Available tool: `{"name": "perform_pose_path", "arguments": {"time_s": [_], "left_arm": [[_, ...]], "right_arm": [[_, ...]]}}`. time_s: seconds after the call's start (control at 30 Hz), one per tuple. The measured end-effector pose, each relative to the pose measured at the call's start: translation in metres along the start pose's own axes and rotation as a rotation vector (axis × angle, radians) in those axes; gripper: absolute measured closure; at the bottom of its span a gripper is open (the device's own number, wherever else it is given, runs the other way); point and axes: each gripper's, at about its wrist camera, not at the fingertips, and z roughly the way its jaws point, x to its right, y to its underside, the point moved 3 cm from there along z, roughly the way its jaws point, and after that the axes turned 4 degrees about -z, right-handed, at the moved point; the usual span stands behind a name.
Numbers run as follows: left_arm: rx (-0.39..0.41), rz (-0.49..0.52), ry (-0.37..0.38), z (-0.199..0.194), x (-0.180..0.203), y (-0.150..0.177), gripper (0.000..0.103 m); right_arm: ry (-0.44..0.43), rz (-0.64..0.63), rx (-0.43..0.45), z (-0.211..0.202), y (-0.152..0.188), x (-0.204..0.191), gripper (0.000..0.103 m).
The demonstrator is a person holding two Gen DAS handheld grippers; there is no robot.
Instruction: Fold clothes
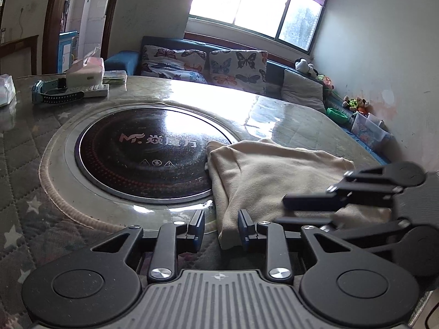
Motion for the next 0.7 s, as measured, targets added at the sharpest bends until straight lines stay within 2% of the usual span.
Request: {"name": "perform_pose_path", "arguments": {"time_s": [0.07,0.37,0.4,0.47,0.5,0.57,0.63,0.7], "left_arm": [[0.003,-0.006,0.003,-0.002,-0.002,-0.002,0.073],[0.011,-0.095,0.005,-0.006,-0.018,-0.015,0.074],[0.009,-0.099,0.006,-0.006,-0.018,-0.016,0.074],[0.0,-0.113,0.012,-0.005,-0.018,-0.018,0.064],[-0.005,-0.122,0.017,-0.004,-0.018,-0.019,0.063],[-0.022,-0.153,0.025,0.0,-0.017,-0.021,0.058],[-0.042,-0.19,0.033,0.006,-0.017,-0.024,0.057],[-0.06,-0.227,0.045,0.011,-0.017,-0.027,0.057]], "right_arm": [[-0.016,-0.002,-0.026,0.008,0.001,-0.002,0.079],[-0.051,-0.109,-0.01,0.012,-0.012,-0.025,0.071],[-0.05,-0.121,-0.012,0.016,-0.013,-0.028,0.07],[-0.037,-0.131,-0.021,0.023,-0.013,-0.031,0.07],[-0.033,-0.129,-0.024,0.025,-0.012,-0.031,0.07],[-0.028,-0.117,-0.022,0.024,-0.012,-0.03,0.073],[-0.023,-0.09,-0.016,0.022,-0.012,-0.027,0.089],[-0.035,-0.04,0.003,0.017,-0.013,-0.02,0.096]]}}
